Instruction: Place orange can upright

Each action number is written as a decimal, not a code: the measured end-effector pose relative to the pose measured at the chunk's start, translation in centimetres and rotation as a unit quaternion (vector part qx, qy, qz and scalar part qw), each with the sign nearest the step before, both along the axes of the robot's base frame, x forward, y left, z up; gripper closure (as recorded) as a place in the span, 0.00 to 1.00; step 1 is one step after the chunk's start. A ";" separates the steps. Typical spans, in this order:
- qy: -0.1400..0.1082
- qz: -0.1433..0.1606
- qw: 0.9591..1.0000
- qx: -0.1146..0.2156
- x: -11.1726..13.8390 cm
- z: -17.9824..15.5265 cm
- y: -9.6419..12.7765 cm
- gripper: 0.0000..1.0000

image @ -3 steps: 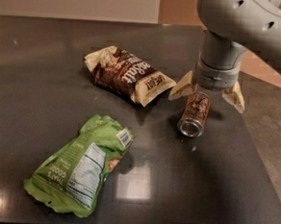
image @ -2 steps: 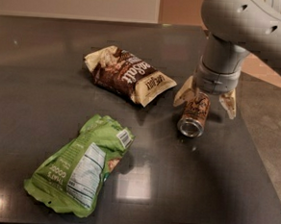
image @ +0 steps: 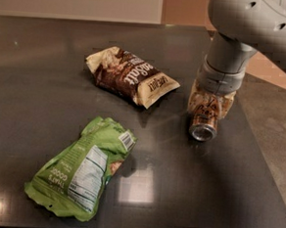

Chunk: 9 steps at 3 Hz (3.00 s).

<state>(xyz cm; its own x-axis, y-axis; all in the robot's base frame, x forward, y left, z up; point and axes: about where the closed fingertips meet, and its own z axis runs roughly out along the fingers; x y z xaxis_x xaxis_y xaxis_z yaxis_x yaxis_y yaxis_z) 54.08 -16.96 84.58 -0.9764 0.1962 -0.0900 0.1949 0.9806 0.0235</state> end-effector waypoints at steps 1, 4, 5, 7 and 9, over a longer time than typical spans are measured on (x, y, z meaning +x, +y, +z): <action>-0.011 0.067 0.998 0.018 1.0 1.4 1.8 0.87; -0.101 0.343 0.932 0.050 1.5 5.7 6.5 1.00; -0.145 0.420 0.894 0.056 0.4 7.2 7.8 1.00; -0.189 0.497 0.844 0.074 -0.5 8.3 8.5 1.00; -0.203 0.489 0.844 0.079 -0.5 8.5 8.6 1.00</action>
Offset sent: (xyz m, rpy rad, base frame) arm 0.0245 0.0552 0.0472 0.0749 -0.1112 0.6241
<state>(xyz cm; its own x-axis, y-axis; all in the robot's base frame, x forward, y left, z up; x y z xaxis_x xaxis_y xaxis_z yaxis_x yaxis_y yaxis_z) 53.57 -8.35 93.04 -0.5731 -0.6456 -0.5047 -0.7626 0.6456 0.0401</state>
